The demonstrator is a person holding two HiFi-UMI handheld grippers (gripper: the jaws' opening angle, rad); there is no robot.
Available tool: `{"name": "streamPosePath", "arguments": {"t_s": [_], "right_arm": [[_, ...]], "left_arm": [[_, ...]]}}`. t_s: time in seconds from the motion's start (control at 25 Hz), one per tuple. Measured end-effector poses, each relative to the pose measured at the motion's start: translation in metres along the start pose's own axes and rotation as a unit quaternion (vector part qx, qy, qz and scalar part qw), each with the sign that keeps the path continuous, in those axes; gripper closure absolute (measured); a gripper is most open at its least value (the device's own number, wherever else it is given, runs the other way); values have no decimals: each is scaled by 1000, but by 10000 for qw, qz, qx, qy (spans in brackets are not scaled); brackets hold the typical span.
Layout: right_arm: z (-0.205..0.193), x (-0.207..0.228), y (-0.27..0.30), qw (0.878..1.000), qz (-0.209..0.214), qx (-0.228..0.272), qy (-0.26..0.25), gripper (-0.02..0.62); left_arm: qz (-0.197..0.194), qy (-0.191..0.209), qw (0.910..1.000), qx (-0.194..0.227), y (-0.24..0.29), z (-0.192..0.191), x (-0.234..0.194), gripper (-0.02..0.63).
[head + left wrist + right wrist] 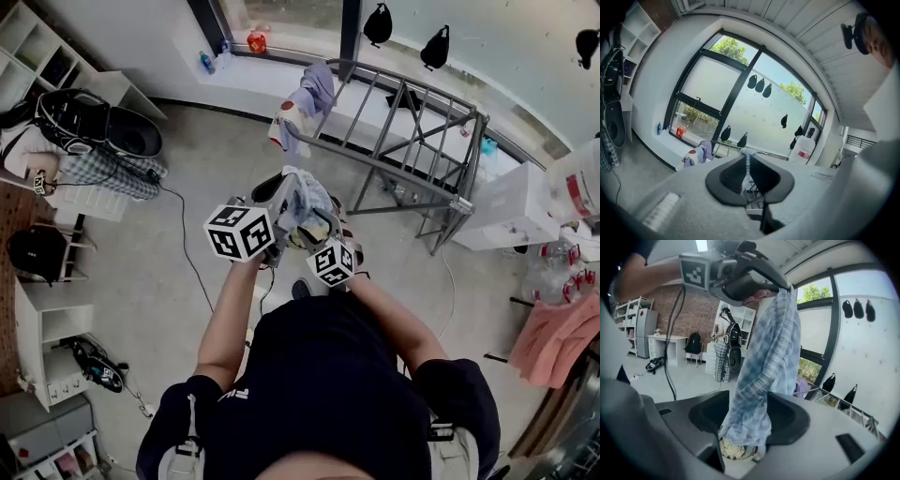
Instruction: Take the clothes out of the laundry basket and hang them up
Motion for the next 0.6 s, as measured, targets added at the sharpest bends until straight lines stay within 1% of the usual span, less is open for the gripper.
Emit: {"name": "streamPosePath", "arguments": {"t_s": [0.12, 0.16, 0.2, 0.24, 0.28, 0.36, 0.44, 0.52, 0.6], "right_arm": [[-6, 8, 12, 9991, -355, -208, 38, 344], [-6, 12, 14, 9988, -428, -217, 89, 370], [-6, 16, 14, 9984, -506, -196, 135, 459], [-6, 20, 13, 9980, -584, -167, 175, 500], [-6, 25, 10, 9975, -651, -137, 225, 516], [-9, 35, 2, 9966, -713, -61, 401, 523], [-11, 47, -12, 9959, -629, 18, 650, 523], [-7, 64, -32, 9938, -525, 98, 971, 530], [0, 88, -56, 9892, -619, 197, 1315, 543]], "left_arm": [[-5, -105, 9999, 20, -6, -5, 2, 571], [-2, -123, 9999, 23, -8, -5, 1, 571], [20, -131, 9999, 24, -11, -6, -1, 571], [55, -149, 9999, 31, -13, -6, -5, 571], [93, -188, 9998, 46, -17, -6, -9, 571], [161, -287, 9994, 78, -26, -6, -19, 571], [215, -311, 9993, 52, -34, -8, -28, 571], [246, -213, 9995, -24, -39, -11, -34, 571], [248, -58, 9996, -106, -41, -15, -37, 571]]}}
Point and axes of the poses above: the fingertips, and each gripper's own axes: y forward along the fingers, x to its right, z out of its top, the point moved 5 cm from there along -y, backward along the fingers, and after that the axes turned 8 degrees about -z, right-handed, at the moved point
